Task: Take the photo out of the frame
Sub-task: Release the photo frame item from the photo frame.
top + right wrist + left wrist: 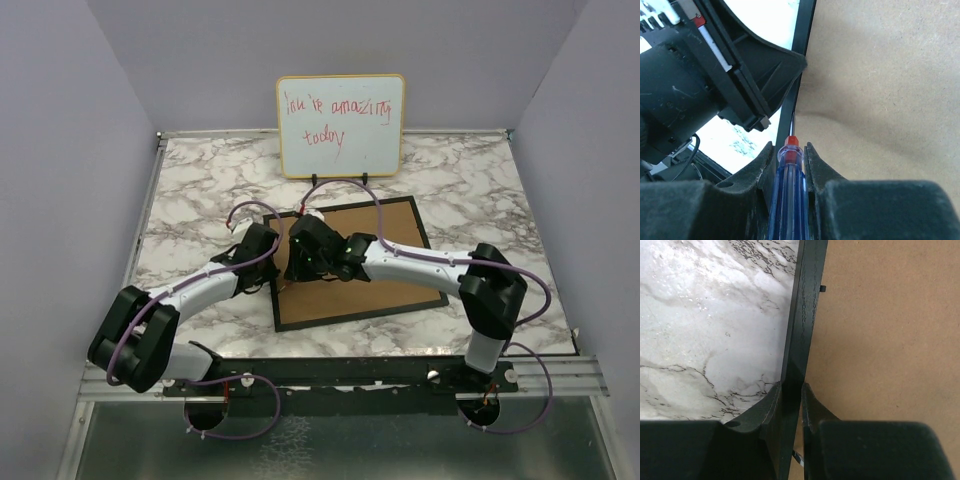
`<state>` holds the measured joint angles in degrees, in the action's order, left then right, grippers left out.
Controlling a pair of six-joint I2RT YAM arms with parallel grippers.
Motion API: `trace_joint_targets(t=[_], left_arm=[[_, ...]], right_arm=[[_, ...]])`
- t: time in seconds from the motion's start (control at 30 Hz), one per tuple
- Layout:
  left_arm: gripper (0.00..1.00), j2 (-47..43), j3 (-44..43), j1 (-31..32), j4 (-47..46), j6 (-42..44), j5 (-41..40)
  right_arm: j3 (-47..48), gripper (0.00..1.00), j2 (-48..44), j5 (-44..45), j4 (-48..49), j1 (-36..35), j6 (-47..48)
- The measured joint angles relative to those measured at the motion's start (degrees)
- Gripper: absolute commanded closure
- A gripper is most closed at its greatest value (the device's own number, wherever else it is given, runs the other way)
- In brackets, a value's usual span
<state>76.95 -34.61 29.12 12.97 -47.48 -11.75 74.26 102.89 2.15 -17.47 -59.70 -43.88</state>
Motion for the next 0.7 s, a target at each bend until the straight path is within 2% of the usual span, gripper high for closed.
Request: trace_joint_targets(t=[0.4, 0.7], left_arm=[[1.00, -1.68, 2.58, -0.20, -2.97, -2.45, -0.02], [1.00, -1.84, 2.64, -0.20, -3.10, -0.92, 0.09]], right_arm=[[8.59, 1.00, 3.65, 9.44, -9.09, -4.85, 0.04], [5.75, 0.99, 1.73, 9.77, -7.54, -4.11, -0.66]])
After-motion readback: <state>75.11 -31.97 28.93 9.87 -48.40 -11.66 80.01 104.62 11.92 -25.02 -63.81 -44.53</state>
